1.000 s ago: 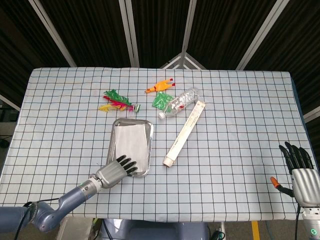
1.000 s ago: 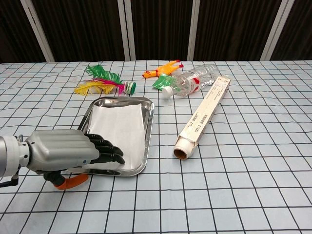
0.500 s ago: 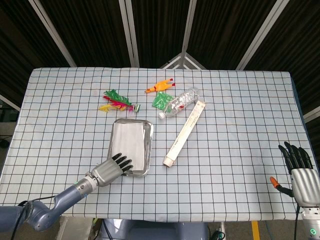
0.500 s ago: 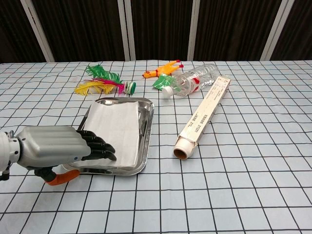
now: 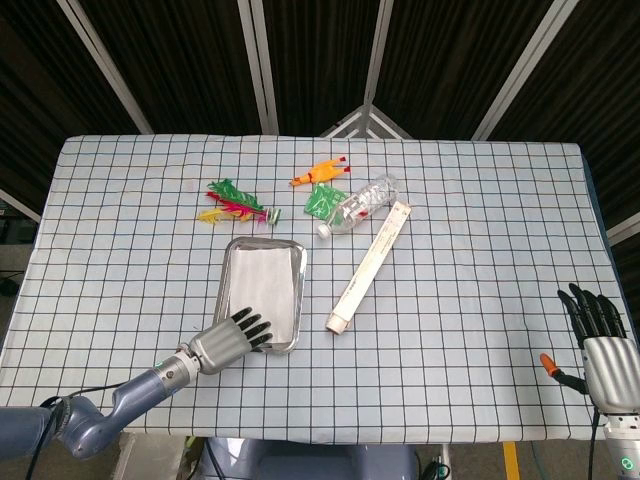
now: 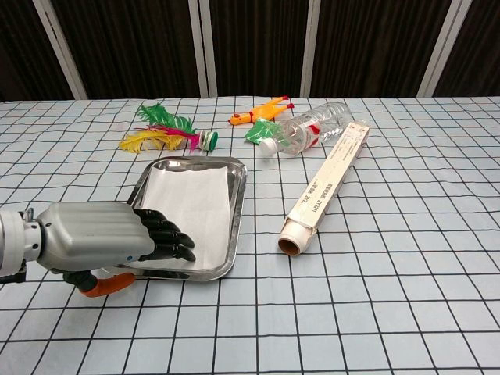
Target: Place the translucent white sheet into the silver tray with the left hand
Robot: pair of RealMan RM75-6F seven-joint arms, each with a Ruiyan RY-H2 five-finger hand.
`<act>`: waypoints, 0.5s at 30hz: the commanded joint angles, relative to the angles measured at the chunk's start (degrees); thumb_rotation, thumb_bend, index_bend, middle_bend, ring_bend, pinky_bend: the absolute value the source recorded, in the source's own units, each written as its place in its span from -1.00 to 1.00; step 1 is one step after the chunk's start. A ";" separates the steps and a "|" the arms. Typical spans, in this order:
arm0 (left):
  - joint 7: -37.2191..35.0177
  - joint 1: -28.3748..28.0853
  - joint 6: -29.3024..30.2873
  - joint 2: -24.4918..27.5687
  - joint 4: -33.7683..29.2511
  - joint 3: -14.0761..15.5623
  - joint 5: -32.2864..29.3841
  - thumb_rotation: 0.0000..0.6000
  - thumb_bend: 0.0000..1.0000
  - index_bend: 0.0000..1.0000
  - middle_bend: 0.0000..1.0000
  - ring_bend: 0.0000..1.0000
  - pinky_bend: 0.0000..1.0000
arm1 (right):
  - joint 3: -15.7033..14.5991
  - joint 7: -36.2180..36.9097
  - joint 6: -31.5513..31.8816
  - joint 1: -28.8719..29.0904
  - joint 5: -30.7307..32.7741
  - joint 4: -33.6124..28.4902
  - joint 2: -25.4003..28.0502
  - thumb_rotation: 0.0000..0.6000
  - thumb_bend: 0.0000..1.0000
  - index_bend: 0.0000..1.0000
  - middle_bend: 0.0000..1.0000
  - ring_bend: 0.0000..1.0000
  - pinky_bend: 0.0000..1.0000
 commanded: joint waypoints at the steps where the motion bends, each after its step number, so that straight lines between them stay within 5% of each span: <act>1: 0.04 -0.13 -0.03 -0.03 -0.01 0.10 0.33 1.00 0.32 -1.00 -1.00 -1.00 -1.00 | 0.01 0.00 0.02 -0.01 0.01 0.01 -0.01 1.00 -0.42 -1.00 -1.00 -1.00 -0.92; 15: 0.55 -0.75 -0.56 0.85 0.91 1.49 2.96 1.00 0.33 -1.00 -1.00 -1.00 -1.00 | 0.03 0.00 -0.06 0.02 0.06 -0.08 -0.02 1.00 -0.42 -1.00 -1.00 -1.00 -0.92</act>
